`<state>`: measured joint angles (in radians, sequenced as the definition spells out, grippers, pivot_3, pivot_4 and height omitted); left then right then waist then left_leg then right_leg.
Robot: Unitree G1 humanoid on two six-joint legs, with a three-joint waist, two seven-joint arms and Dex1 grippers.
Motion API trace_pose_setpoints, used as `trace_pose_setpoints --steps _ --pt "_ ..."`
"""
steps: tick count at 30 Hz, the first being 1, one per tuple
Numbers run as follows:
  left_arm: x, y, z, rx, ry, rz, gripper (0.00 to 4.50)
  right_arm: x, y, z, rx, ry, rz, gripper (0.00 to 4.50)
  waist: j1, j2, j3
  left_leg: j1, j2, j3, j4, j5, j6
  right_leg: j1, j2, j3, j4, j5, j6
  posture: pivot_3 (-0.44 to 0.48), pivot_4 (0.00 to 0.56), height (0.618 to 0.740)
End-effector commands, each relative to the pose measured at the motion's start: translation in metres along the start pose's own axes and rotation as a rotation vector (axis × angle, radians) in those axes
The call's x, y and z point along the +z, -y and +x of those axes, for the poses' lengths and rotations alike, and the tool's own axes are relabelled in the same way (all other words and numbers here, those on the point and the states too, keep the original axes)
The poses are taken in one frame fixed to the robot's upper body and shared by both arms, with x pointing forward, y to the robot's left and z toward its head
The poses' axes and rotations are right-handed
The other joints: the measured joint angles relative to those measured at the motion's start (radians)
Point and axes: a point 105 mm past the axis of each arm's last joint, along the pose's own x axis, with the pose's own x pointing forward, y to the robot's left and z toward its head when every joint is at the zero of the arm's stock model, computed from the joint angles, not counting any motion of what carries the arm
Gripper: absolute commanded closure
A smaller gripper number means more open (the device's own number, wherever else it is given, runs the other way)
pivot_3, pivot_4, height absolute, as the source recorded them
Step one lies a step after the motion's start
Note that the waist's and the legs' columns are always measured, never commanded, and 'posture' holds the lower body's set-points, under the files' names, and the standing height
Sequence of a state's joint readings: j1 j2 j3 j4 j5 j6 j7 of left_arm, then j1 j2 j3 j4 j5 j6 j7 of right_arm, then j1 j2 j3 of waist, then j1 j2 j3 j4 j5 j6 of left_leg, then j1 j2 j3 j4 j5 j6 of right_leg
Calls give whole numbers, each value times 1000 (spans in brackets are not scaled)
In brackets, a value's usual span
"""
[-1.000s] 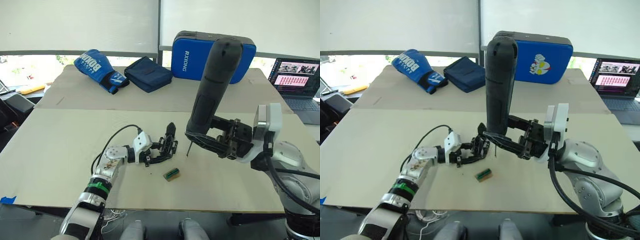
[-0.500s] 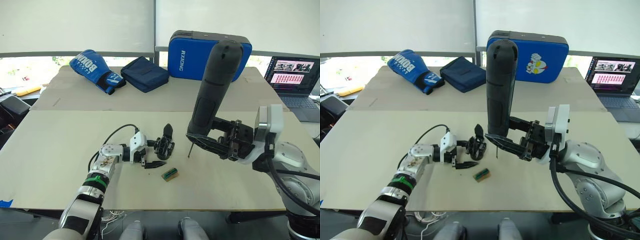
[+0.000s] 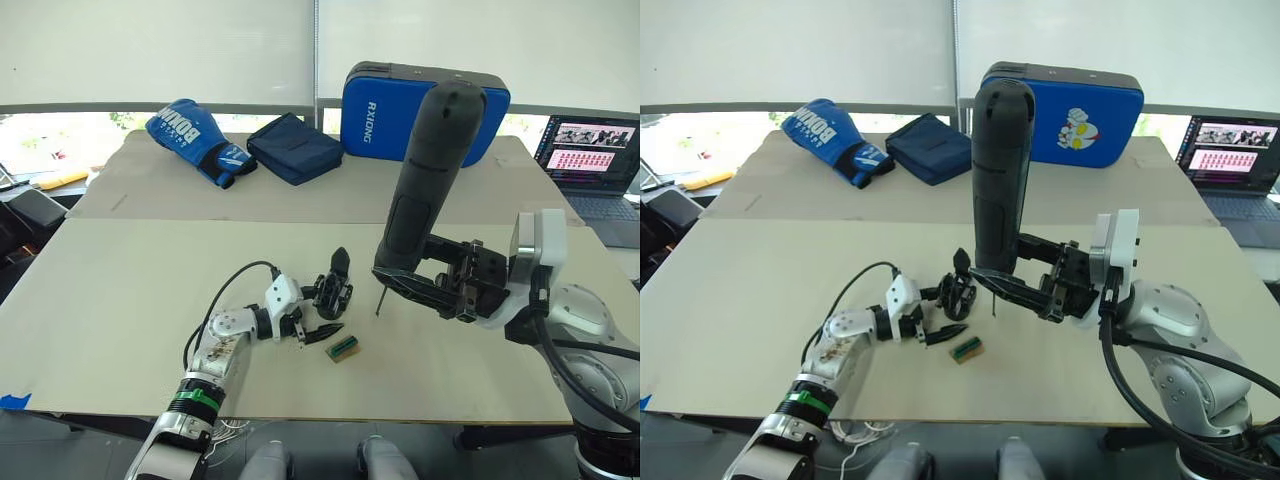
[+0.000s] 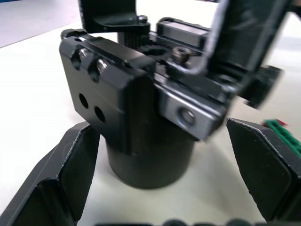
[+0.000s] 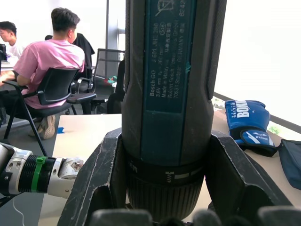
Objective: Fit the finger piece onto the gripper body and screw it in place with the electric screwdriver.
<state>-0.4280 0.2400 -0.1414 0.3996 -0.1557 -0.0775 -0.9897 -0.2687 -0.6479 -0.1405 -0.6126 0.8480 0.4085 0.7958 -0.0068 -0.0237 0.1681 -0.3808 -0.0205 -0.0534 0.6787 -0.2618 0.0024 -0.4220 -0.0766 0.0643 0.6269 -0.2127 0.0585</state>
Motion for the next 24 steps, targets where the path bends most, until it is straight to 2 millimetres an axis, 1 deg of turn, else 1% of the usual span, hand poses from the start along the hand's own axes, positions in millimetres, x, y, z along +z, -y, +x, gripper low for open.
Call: trace_pose_setpoints --steps 1,6,9,11,12,14,24 --pt "-4 0 3 15 -33 2 70 16 -4 2 25 54 -40 2578 0 0 0 0 0 0 0 0 0 0 0 0 0 0 0 0 150 740" --pt "-8 1 6 7 -65 0 70 16 -5 2 25 54 -41 2578 2 0 0 1 0 0 0 0 0 1 0 0 0 0 0 0 150 740" --pt "-9 5 8 -16 -73 -10 833 17 -5 2 25 54 -43 2578 4 0 0 1 0 0 0 0 0 1 0 0 0 0 0 0 150 740" --pt "-11 9 9 -30 -80 -15 1811 18 -5 1 26 55 -45 2578 4 0 0 1 0 0 0 0 0 1 0 0 0 0 0 0 150 740" --pt "-12 10 9 -31 -83 -14 2180 19 -4 2 26 56 -46 2578 4 0 0 1 0 0 0 0 0 1 0 0 0 0 0 0 150 740" --pt "-12 10 9 -29 -84 -16 2175 21 -4 2 27 61 -48 2578 4 0 0 1 0 0 0 0 0 1 0 0 0 0 0 0 150 740" --pt "-11 9 8 -28 -79 -10 2175 60 9 27 50 191 -21 2578 1 0 0 0 0 0 0 0 0 0 0 0 0 0 0 0 150 740"
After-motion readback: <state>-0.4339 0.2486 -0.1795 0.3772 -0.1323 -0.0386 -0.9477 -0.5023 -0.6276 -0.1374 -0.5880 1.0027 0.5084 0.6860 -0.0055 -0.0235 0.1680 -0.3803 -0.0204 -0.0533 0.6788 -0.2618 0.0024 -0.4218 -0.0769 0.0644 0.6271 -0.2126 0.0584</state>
